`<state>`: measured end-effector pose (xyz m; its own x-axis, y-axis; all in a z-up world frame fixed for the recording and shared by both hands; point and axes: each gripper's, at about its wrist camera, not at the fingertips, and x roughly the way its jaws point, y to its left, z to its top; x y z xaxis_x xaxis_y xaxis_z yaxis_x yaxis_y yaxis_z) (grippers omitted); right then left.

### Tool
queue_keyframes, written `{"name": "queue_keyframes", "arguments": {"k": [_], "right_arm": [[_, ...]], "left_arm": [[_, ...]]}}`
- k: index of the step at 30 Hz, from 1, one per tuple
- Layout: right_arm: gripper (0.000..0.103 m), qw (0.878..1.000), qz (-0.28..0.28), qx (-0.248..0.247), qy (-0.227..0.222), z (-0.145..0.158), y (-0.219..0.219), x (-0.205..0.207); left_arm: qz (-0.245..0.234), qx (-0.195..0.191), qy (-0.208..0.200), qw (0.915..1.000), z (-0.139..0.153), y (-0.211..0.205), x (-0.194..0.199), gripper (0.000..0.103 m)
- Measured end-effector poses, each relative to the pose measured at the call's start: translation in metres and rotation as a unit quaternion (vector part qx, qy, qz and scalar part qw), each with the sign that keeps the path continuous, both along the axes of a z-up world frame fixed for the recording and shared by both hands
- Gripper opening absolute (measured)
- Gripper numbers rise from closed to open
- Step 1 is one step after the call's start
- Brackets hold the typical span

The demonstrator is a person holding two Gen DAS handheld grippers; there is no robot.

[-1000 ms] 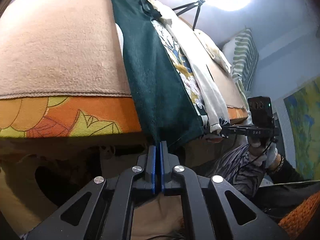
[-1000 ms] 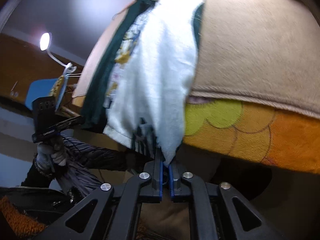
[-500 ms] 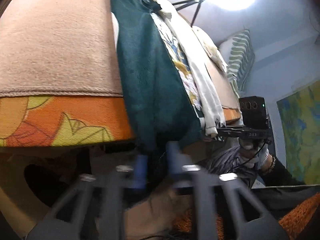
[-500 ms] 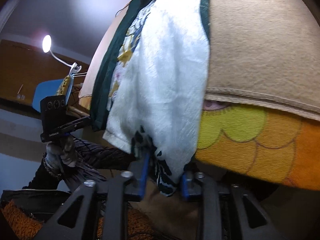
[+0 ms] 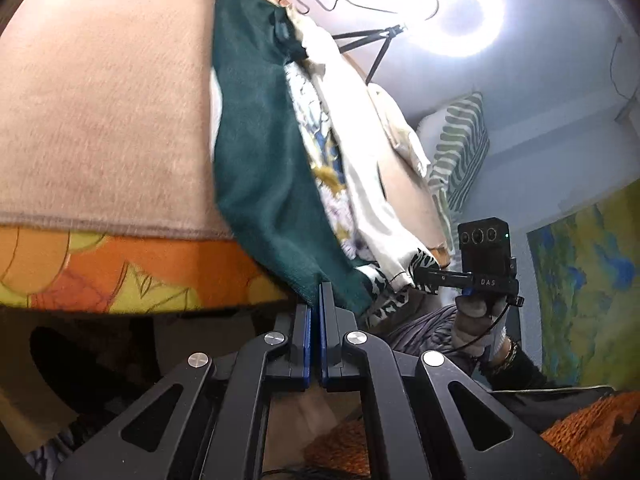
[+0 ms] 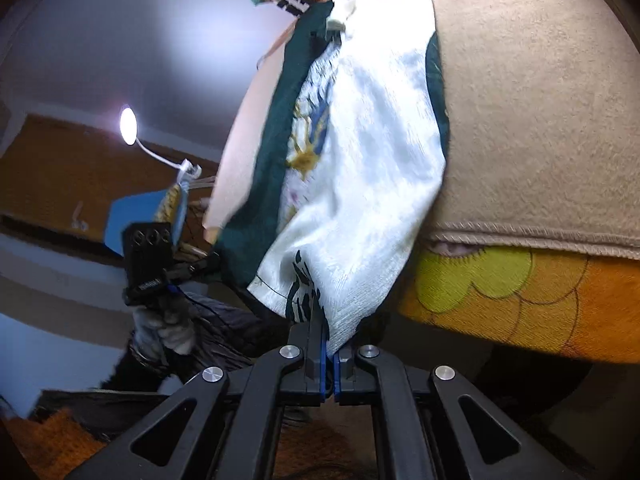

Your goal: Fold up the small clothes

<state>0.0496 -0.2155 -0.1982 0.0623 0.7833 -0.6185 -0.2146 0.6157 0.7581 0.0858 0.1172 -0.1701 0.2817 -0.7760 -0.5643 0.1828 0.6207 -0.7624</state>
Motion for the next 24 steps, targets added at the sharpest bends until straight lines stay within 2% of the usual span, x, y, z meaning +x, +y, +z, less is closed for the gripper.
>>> {"name": "queue_keyframes", "arguments": {"k": [5,11,18,24], "right_arm": [[0.000,1.000,-0.020,0.014,-0.005,0.020,-0.004,0.023],[0.000,0.999,-0.032,0.000,-0.003,0.024,0.001,0.060],[0.000,0.999,-0.044,-0.024,0.006,0.018,0.008,0.115],[0.000,0.997,-0.052,-0.048,0.013,0.007,0.012,0.146]], "left_arm": [[0.006,-0.004,-0.016,0.9998,0.020,0.006,0.021,0.001],[0.021,0.000,-0.029,0.9993,0.031,0.016,0.059,0.001],[0.031,0.022,-0.022,0.9990,0.022,0.012,0.106,0.001],[0.037,0.046,-0.008,0.9982,0.005,0.011,0.132,0.001]]}}
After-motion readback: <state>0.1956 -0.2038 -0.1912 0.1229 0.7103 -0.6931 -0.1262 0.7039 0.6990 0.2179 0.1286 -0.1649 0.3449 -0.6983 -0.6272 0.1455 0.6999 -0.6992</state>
